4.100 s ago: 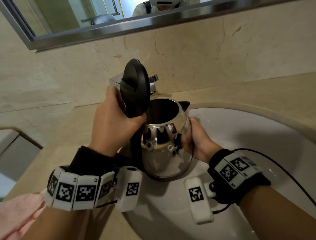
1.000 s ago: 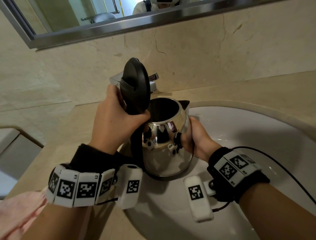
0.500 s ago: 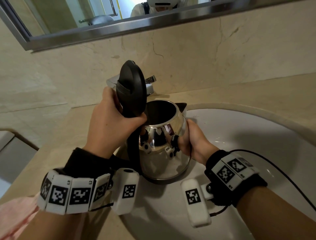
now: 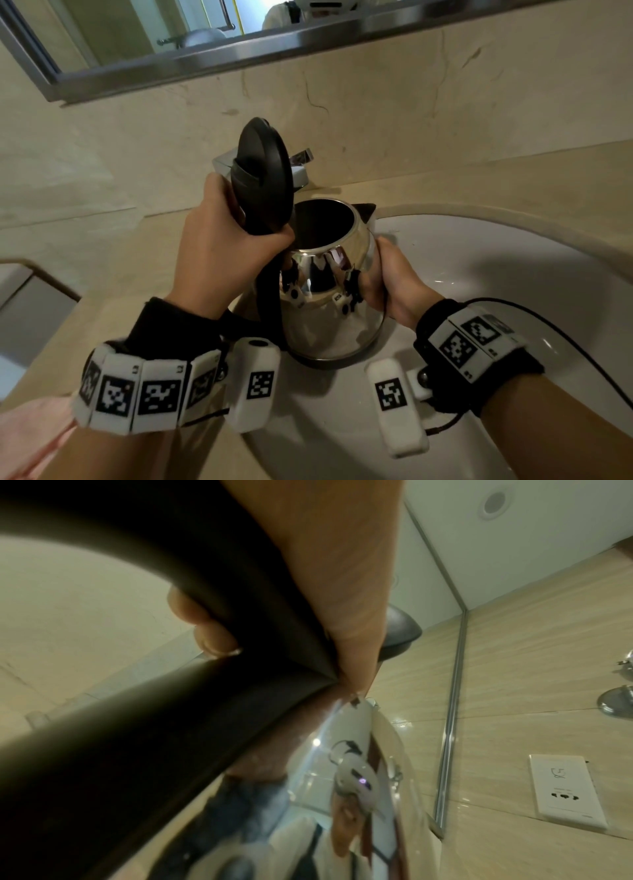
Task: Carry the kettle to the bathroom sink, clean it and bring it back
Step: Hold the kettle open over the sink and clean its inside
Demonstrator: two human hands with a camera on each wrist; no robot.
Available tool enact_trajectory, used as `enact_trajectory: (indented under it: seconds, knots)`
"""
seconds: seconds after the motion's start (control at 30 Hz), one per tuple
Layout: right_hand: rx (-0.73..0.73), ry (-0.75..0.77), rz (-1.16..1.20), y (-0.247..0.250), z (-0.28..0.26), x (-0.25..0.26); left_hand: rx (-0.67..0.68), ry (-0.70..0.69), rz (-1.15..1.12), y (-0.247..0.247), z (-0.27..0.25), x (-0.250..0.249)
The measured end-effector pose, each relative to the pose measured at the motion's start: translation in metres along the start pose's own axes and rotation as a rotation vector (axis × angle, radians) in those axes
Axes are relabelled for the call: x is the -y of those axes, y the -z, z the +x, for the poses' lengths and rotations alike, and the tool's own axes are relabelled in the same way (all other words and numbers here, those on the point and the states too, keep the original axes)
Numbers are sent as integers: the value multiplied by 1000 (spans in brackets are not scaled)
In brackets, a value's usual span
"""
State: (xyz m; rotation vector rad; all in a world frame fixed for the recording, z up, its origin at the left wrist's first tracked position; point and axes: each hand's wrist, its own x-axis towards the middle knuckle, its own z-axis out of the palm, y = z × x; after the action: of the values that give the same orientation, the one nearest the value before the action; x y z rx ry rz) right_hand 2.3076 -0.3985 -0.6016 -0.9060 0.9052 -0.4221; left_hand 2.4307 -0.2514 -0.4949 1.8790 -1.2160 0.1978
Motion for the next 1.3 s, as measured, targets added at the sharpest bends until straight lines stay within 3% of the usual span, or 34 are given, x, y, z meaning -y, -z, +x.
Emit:
enact_trajectory:
  seconds: [1.3]
  knots:
    - [-6,53,-12,-12,-19,6,1,8,9,0,-1,-3]
